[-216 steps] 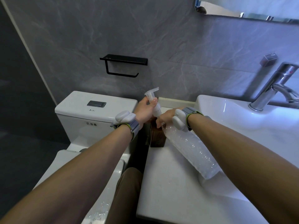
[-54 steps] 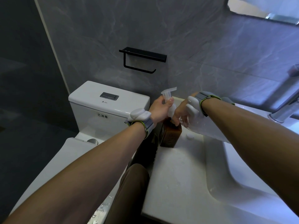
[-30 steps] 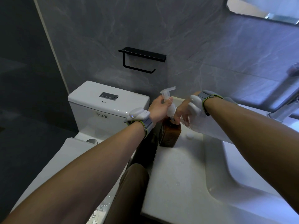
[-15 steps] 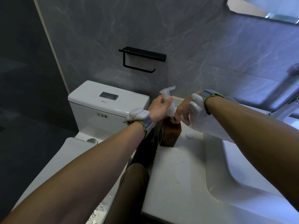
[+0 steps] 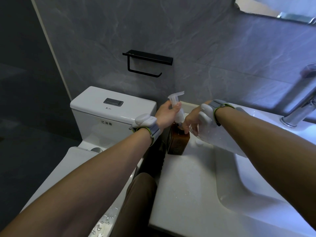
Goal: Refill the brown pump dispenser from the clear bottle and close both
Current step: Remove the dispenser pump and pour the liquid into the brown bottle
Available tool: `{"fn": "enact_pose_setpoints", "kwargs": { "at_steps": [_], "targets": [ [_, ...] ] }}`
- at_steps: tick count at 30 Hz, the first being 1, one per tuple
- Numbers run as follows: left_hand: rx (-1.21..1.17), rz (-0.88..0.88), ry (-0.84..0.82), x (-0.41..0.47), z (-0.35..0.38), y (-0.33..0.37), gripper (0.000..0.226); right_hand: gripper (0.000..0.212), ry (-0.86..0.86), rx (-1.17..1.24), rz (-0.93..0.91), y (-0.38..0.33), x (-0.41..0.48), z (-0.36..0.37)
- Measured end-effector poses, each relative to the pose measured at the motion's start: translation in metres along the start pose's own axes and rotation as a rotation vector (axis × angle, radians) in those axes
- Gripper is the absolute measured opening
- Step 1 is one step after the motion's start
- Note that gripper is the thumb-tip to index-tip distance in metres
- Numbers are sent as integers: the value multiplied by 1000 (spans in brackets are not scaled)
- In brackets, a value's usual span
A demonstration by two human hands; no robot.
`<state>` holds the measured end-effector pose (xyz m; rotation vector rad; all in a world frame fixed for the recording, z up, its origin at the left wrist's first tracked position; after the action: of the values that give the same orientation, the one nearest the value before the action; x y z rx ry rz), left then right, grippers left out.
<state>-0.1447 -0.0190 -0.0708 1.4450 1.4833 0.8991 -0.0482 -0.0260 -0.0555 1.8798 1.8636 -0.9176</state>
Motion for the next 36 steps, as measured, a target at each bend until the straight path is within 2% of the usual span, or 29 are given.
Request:
{"fn": "enact_pose_setpoints", "kwargs": {
  "at_steps": [3, 9, 13, 17, 21, 24, 27, 29, 31, 33, 36],
  "targets": [
    [11, 8, 3, 2, 0, -1, 47, 22, -2, -84, 123, 5, -3, 2],
    [21, 22, 9, 3, 2, -2, 48, 26, -25, -66, 110, 4, -4, 5],
    [37, 21, 8, 4, 3, -3, 50, 44, -63, -37, 112, 2, -5, 3],
    [42, 23, 9, 4, 3, -2, 49, 39, -78, -35, 146, 6, 2, 6],
    [42, 33, 19, 5, 2, -2, 47, 21, -66, 5, 120, 8, 4, 0],
    [50, 33, 35, 4, 1, -2, 47, 20, -29, 38, 72, 10, 1, -1],
    [68, 45, 44, 1, 1, -1, 45, 27, 31, 90, -12, 8, -2, -9],
    [94, 53, 42, -1, 2, -1, 44, 21, 17, 109, 9, 15, -7, -11],
    [111, 55, 38, -3, 2, -2, 44, 11, 52, 156, -85, 13, -8, -20],
    [129, 65, 36, -7, 4, 2, 44, 19, 121, 221, -166, 16, -15, -30],
    [188, 80, 50, -9, 2, 3, 41, 25, 145, 239, -166, 19, -20, -38]
  ]
}}
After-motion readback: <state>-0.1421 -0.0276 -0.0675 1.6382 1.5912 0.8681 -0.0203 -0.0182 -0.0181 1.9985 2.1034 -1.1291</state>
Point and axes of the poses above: each hand's wrist, its own x-axis towards the middle knuckle, its own z-axis out of the palm, y = z × x, the point moved 8 cm from there along x, towards the middle knuckle, and after that the axes turned 12 degrees about x, right-handed, at the moved point
